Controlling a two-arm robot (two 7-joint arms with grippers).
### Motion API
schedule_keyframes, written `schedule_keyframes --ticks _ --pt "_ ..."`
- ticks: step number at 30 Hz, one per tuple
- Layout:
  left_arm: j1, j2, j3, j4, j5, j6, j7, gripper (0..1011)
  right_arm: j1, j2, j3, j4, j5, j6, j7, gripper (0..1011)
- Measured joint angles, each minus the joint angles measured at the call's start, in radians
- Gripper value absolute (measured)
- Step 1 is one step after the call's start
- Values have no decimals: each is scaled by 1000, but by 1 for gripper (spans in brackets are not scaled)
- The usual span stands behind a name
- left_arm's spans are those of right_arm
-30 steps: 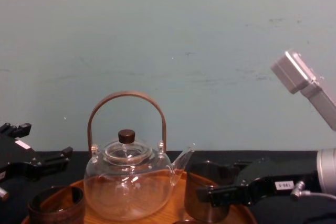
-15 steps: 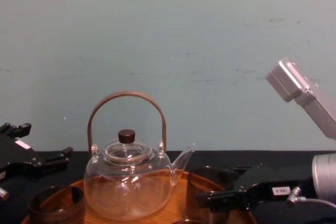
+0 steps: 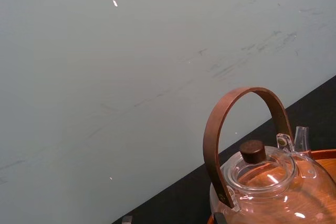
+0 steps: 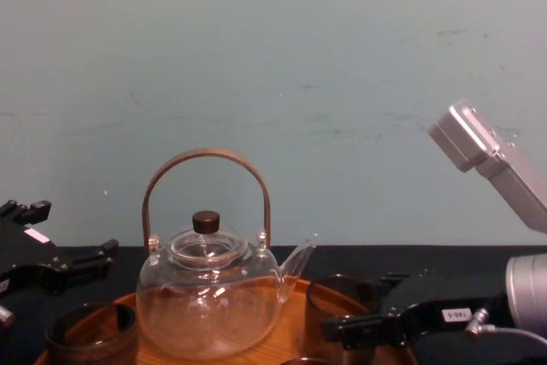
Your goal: Pick up the glass from the table and place it on the tray.
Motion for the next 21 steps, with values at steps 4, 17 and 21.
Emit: schedule_keyframes --ticks 4,17,21 --pt "0 0 0 0 0 0 0 1001 0 0 0 0 0 0 0 885" --pt "0 0 0 0 0 0 0 1002 -1 1 1 0 2 2 2 1002" --pt "0 0 0 0 0 0 0 1001 -1 1 1 0 2 2 2 1002"
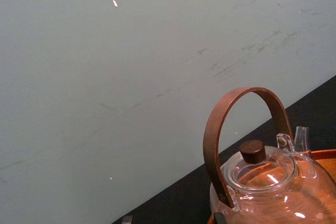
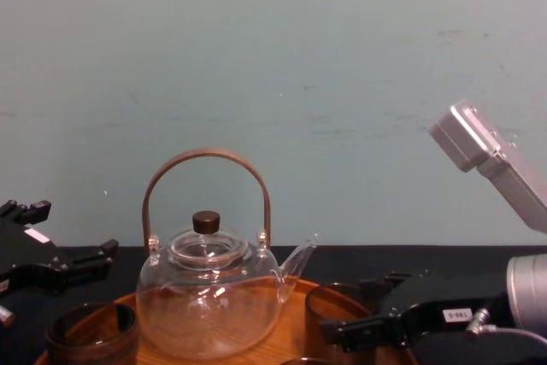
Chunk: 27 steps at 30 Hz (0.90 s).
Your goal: Pick up the glass from the table and place it on the tray.
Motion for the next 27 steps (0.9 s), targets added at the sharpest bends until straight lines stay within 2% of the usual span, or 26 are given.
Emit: schedule_keyframes --ticks 13,20,27 --pt "0 0 0 0 0 0 0 1001 -1 1 0 -1 2 0 3 1002" --pt "0 0 0 0 0 0 0 1001 -27 34 19 -45 22 -1 22 1002" --pt "0 0 0 0 0 0 0 1001 -68 90 42 -120 45 2 30 1002"
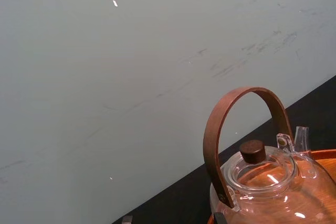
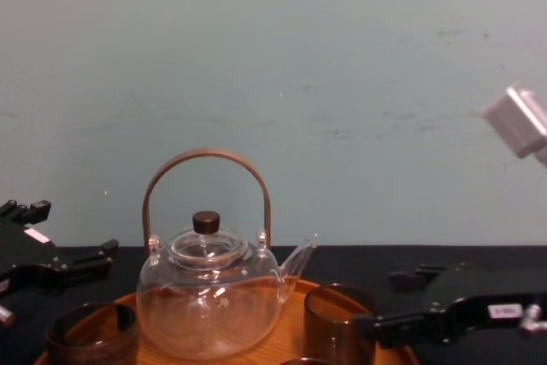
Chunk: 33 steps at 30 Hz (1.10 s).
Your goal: Pick up the glass from the table and place it on the tray.
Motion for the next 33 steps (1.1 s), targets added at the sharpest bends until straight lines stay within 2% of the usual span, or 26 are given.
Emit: schedule_keyframes --ticks 8,12,18,19,22,26,33 --pt "0 0 0 0 0 0 0 1002 -56 65 36 -76 35 -6 -1 1002" --pt "0 0 0 0 0 0 0 1001 -98 104 70 -122 61 -23 -15 1002" --pt "0 0 0 0 0 0 0 1001 -146 136 119 -164 89 -46 -51 1002" --pt "0 0 0 0 0 0 0 1001 -161 142 136 -175 97 -51 -67 1002" --pt "0 0 0 0 0 0 0 1001 -179 147 160 -186 105 -59 -94 1002" --pt "0 0 0 0 0 0 0 1001 -216 140 203 -203 101 -88 -166 1002" --pt "0 0 0 0 0 0 0 1001 -262 96 249 -216 49 -141 -289 1002"
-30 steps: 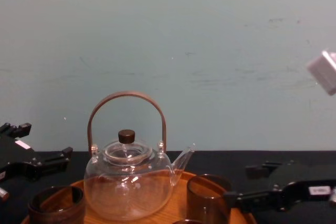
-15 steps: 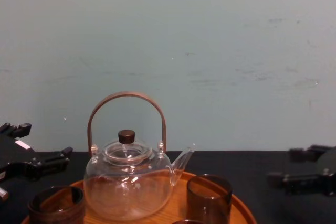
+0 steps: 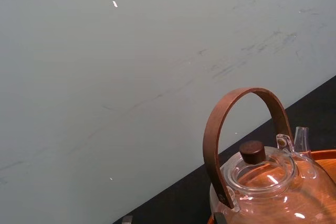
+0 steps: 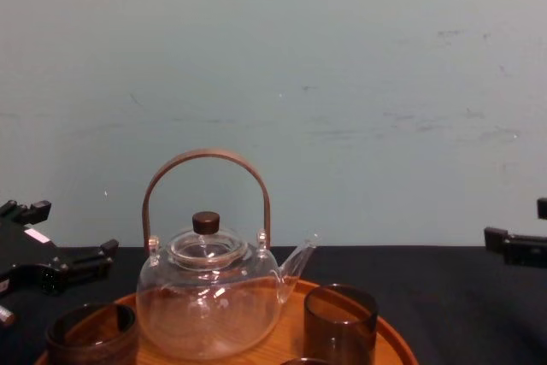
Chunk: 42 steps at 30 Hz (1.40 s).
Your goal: Pick up the glass from the table and place it on the tray.
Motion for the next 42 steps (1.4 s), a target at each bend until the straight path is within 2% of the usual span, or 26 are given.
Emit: schedule_keyframes --ticks 6,15,42 --pt "0 0 0 0 0 0 0 1001 -24 -42 19 3 -34 -22 -63 1002" --pt "0 0 0 0 0 0 0 1001 -36 -77 31 16 -60 -13 -84 1002" --pt "0 0 0 0 0 0 0 1001 -34 -74 29 15 -57 -14 -84 1002"
